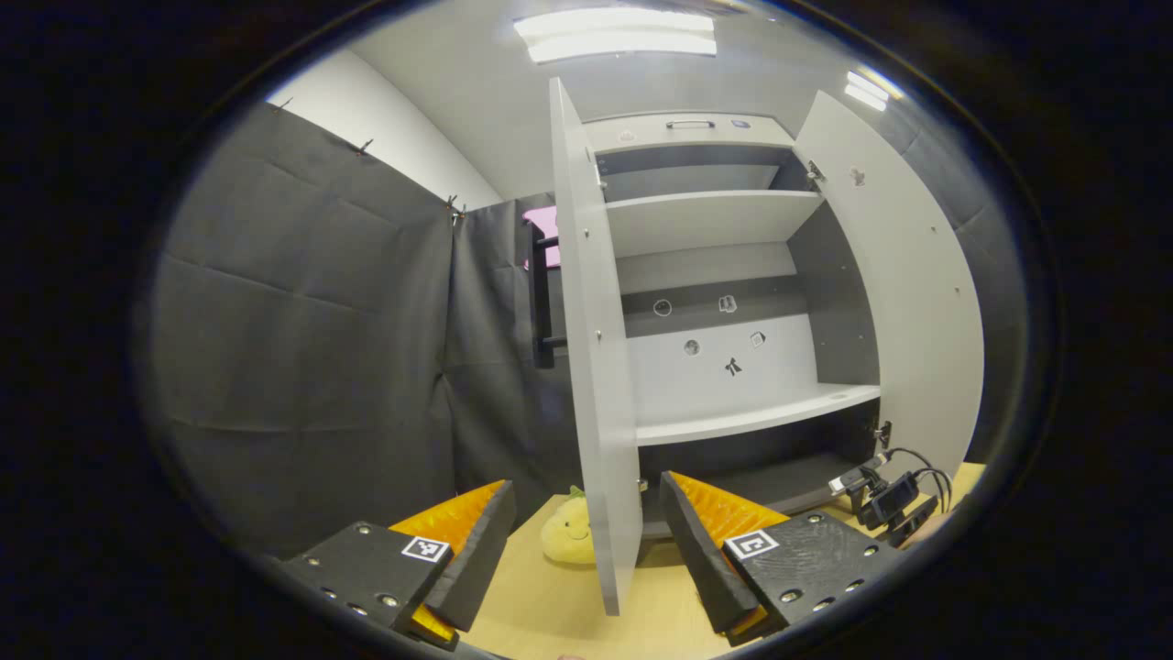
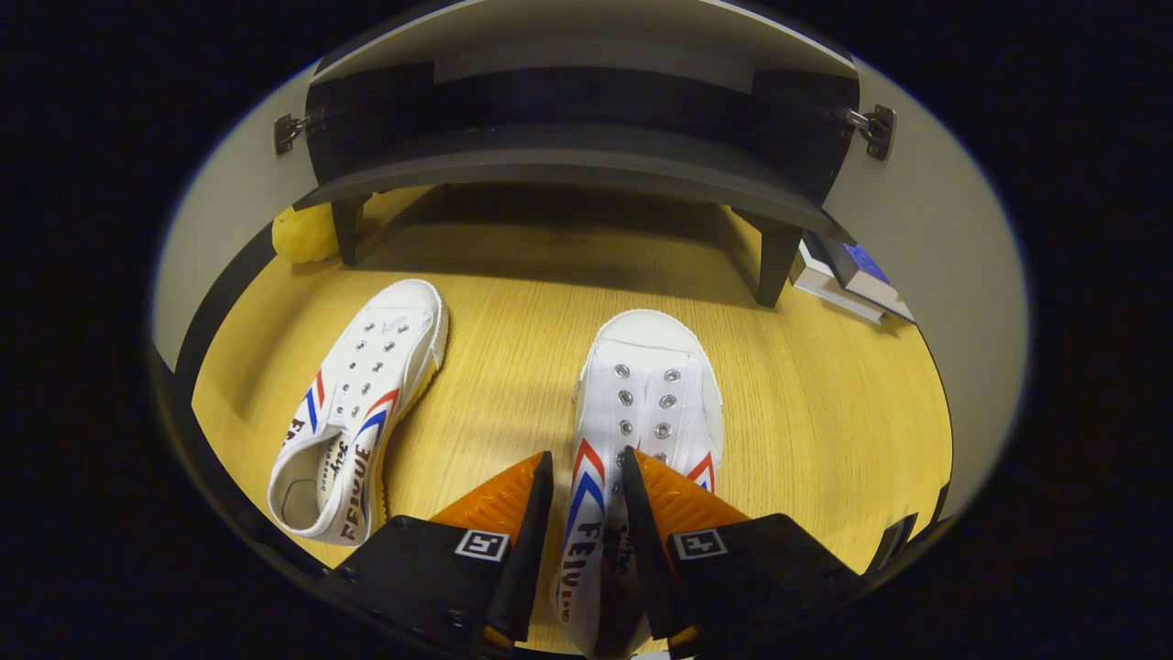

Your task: Grab one shoe with the right hand and put it into the shoe cabinet, grab the other shoe with the left hand and put it into the shoe cabinet; then close the right door with the right hand and the left door with the left hand.

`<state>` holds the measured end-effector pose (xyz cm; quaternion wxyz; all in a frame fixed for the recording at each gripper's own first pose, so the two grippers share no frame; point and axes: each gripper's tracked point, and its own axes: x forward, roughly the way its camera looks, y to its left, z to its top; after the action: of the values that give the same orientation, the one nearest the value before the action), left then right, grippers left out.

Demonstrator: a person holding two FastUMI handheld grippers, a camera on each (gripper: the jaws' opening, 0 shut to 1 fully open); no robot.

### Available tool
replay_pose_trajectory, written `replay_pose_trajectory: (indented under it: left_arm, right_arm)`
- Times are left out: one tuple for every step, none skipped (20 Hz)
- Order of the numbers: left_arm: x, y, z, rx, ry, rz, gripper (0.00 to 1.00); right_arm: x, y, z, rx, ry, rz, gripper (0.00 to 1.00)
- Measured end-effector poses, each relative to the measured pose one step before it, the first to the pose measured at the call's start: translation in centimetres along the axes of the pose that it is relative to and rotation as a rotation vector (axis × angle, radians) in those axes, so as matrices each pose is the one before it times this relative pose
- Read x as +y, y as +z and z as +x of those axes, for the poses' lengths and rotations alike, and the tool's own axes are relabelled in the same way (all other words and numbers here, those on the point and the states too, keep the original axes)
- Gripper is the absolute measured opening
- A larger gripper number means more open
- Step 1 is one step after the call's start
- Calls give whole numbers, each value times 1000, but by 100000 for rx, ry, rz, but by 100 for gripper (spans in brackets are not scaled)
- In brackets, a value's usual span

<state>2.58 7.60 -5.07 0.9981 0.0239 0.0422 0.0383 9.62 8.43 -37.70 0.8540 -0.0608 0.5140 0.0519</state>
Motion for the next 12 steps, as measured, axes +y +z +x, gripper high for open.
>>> replay_pose_trajectory:
  left_arm:
    - [-92, 55, 22, -223, 52, 40, 94]
    - [-62, 58, 27, -144, 31, -108, 94]
    - [-167, 36, -112, 10, -130, -66, 94]
    - [-134, 114, -25, 31, -339, 46, 94]
    - [-189, 70, -95, -240, -437, 255, 94]
    - [-55, 303, -84, -698, -326, 381, 93]
    - [-204, 208, -170, -805, -568, 304, 94]
    - [-177, 259, -93, -696, -698, 206, 94]
    - [-221, 129, -219, -487, -618, 205, 93]
    - [-234, 210, -99, -358, -707, 81, 93]
    - [-364, 129, -45, -435, -954, 11, 93]
    - [-316, 175, -76, -499, -871, 95, 94]
  right_arm:
    - [91, -12, -411, -50, -126, 20, 38]
    - [86, 52, -195, -221, 2480, -1121, 29]
    - [-78, 221, -390, -1429, -438, 2490, 21]
    - [56, -220, 387, -860, 105, 2173, 13]
    - [-76, 305, -69, -1206, 282, 1488, 0]
    - [-250, 105, -316, -1402, 216, 585, 3]
    - [-156, 131, -368, -1575, 132, 537, 2]
    - [-222, 384, -582, -1841, 775, 2114, 2]
    - [-104, 261, -489, -1248, 1073, 2379, 2]
    - [103, 385, -536, -858, 2055, 2867, 3]
    - [48, 475, -519, -1417, 1401, 2639, 3]
    - [-134, 658, -715, -1423, 288, 885, 2]
